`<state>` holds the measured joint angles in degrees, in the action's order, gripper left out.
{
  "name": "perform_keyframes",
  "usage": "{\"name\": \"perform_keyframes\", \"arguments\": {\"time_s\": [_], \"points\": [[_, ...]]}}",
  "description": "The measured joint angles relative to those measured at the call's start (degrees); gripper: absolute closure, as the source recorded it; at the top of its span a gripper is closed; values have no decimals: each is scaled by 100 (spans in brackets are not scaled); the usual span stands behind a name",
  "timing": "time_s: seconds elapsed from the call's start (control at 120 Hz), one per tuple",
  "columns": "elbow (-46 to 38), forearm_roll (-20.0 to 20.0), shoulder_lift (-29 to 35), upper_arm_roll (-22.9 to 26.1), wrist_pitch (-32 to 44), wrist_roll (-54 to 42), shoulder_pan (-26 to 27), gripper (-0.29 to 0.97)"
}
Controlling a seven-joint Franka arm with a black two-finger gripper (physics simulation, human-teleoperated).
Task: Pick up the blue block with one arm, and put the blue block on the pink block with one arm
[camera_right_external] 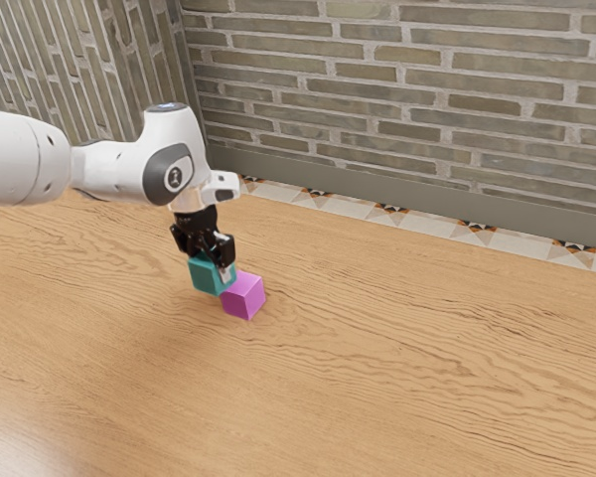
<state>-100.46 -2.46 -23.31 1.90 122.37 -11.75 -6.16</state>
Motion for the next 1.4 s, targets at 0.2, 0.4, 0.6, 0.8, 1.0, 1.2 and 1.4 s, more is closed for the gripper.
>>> {"name": "perform_keyframes", "arguments": {"time_s": [0.2, 0.4, 0.6, 0.8, 1.0, 1.2, 1.4], "points": [[257, -6, -80, 45, -263, -71, 9, 32], [562, -15, -282, 119, -434, -116, 11, 32], [608, -37, -328, 127, -502, -71, 18, 32], [765, -31, -415, 203, -557, 97, 59, 32], [917, -30, -517, 207, -587, 265, 62, 31], [1279, 14, -792, 207, -642, 391, 70, 30], [1349, 38, -841, 207, -688, 477, 70, 31]]}}
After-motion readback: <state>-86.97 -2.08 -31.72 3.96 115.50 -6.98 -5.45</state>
